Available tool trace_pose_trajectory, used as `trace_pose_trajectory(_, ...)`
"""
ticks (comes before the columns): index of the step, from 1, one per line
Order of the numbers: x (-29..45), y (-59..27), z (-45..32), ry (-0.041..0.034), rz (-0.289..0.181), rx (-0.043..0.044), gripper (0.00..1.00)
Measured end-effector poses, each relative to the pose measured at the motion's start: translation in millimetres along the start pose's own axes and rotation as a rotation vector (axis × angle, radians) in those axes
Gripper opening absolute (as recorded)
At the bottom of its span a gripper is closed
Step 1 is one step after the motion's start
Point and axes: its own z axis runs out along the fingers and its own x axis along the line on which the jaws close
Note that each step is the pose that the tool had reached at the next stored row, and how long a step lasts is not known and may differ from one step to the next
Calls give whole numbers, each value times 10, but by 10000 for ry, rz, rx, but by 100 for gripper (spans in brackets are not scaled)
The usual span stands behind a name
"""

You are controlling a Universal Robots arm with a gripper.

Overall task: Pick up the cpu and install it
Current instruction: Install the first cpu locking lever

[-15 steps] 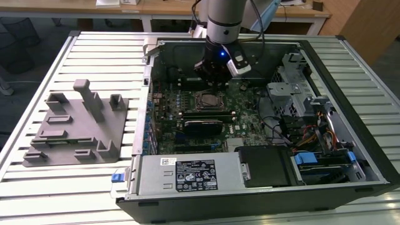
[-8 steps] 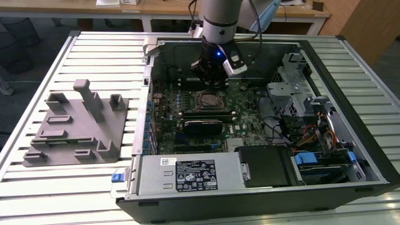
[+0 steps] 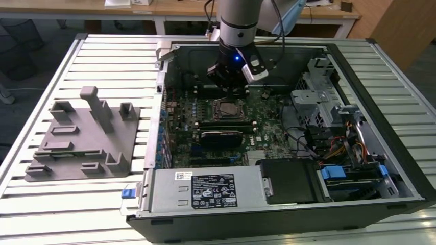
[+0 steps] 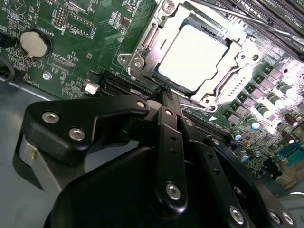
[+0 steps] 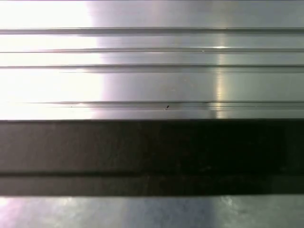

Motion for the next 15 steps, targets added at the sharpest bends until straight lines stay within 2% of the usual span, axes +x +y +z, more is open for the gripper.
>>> trace_pose_trajectory(4,-5,4,0,-10,-15,-1,11)
trace_pose_trajectory(10,-68,16,5,-11,-18,-2,11)
trace_pose_trajectory(15,-82,27,28,-10,-16,2,11)
